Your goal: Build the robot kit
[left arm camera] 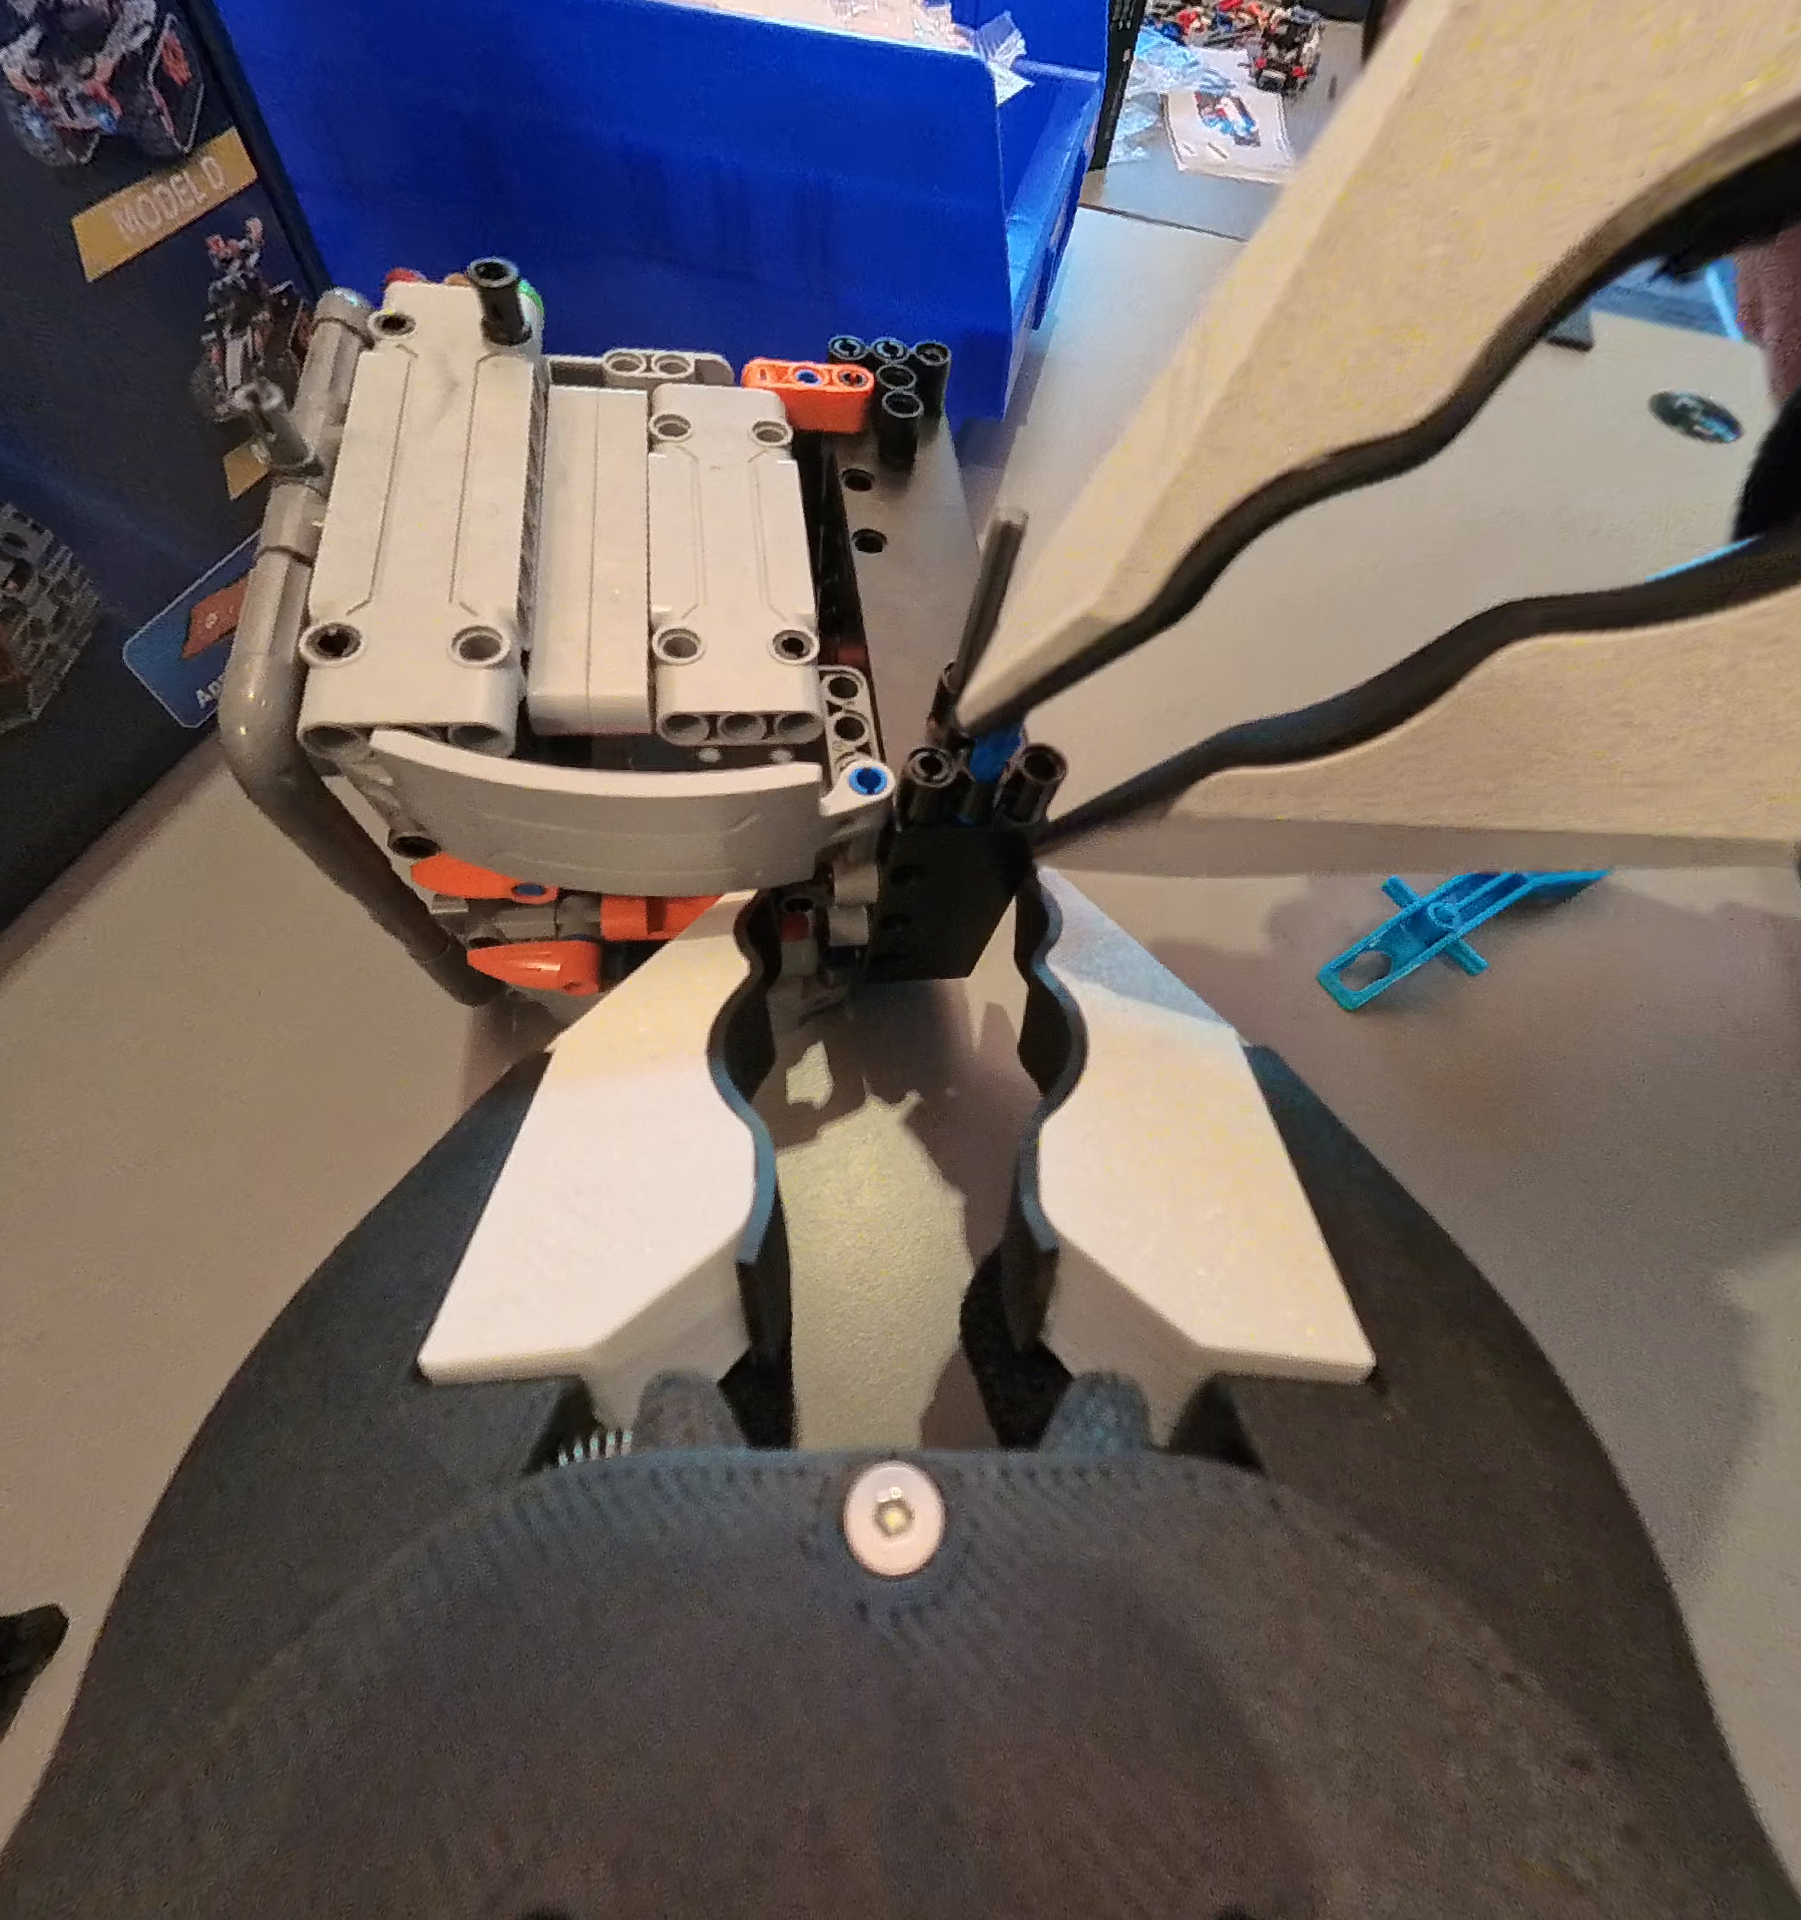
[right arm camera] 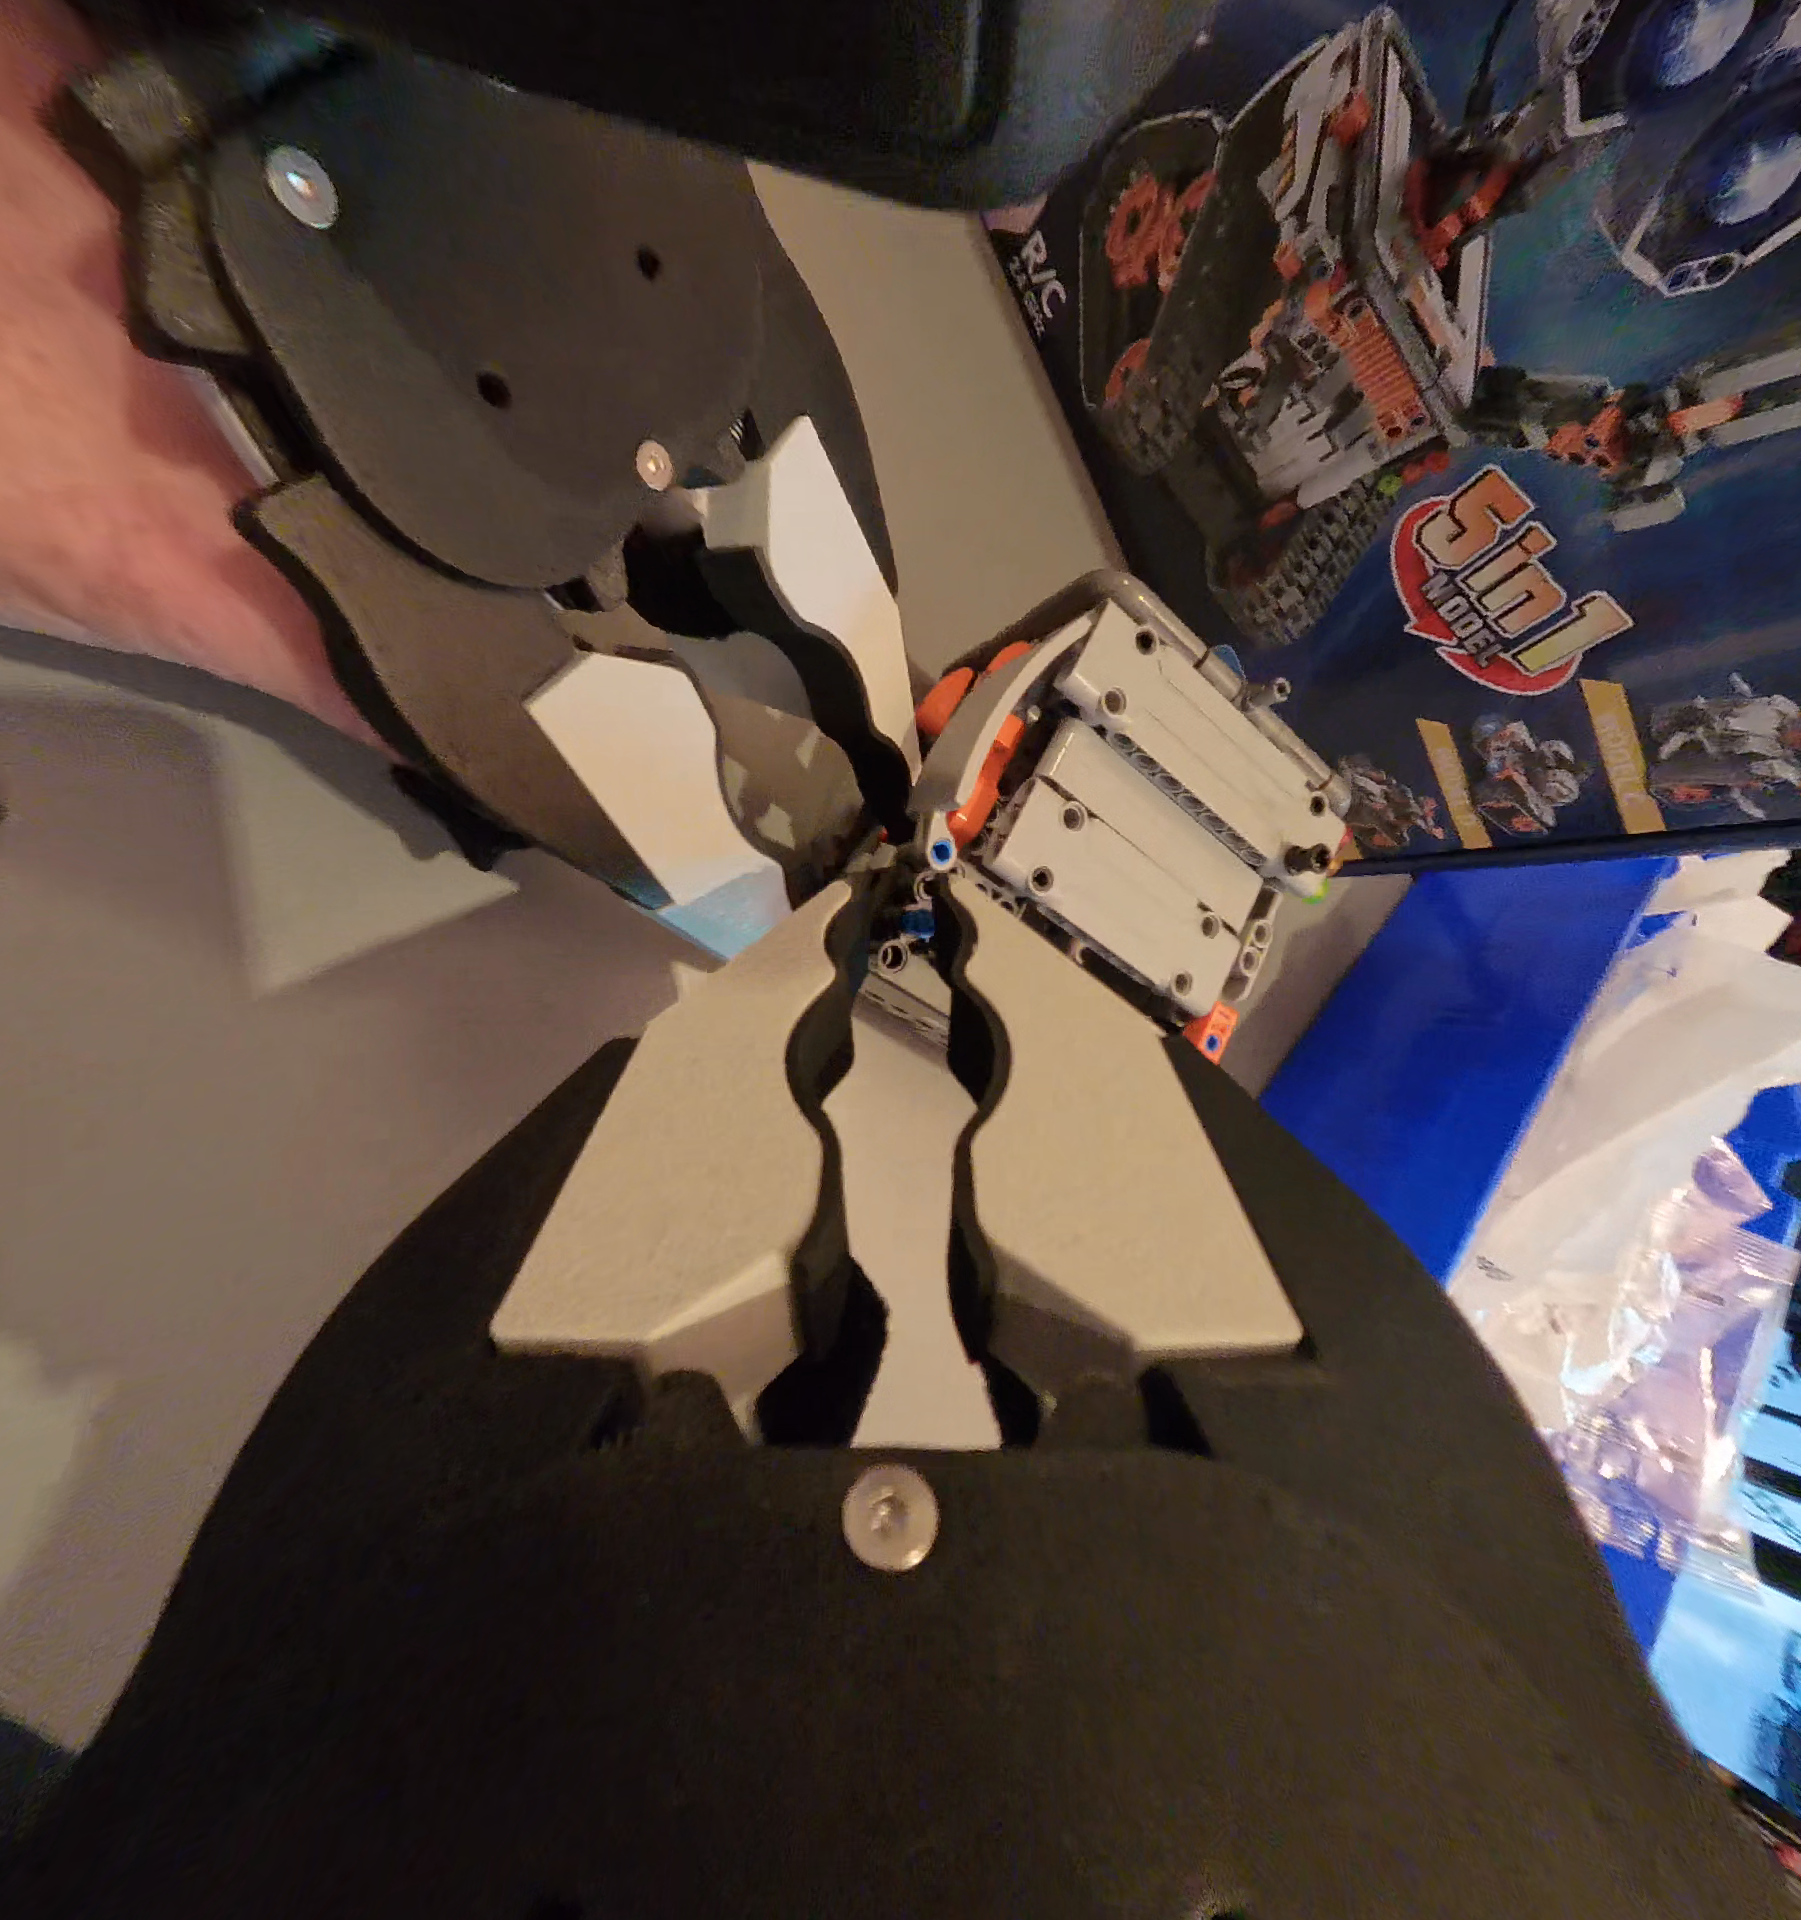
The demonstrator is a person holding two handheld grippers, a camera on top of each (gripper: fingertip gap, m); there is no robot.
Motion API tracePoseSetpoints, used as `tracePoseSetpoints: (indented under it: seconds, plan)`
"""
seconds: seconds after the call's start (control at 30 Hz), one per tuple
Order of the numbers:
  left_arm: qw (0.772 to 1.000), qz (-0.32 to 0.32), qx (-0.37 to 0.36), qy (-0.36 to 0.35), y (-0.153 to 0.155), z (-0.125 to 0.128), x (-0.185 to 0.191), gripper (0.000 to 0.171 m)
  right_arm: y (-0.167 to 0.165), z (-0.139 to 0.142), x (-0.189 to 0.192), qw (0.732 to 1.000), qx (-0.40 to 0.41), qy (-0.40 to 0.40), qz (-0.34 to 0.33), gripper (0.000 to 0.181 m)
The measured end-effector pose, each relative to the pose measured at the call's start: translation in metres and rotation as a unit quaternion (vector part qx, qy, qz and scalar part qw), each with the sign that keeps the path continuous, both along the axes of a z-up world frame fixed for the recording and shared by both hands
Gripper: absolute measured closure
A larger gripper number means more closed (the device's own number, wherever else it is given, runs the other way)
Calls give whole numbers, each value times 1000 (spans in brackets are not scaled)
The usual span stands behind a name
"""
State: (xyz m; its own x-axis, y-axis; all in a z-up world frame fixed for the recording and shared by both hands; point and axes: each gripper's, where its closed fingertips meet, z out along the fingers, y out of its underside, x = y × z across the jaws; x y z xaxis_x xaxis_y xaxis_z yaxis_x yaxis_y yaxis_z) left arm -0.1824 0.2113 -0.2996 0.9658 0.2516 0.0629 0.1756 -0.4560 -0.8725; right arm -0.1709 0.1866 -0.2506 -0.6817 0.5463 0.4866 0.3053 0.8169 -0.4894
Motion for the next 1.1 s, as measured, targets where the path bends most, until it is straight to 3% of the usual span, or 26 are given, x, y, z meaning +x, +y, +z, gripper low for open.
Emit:
tracePoseSetpoints:
  seconds: [0.2,1.1]
  plan:
    - [1000,0,4,-3,-1,1,0,129,2,14,-1,999,7,48,-5,176]
    - [1000,9,-15,19,-2,-3,-3,129,6,1,-3,997,-60,-25,-30,181]
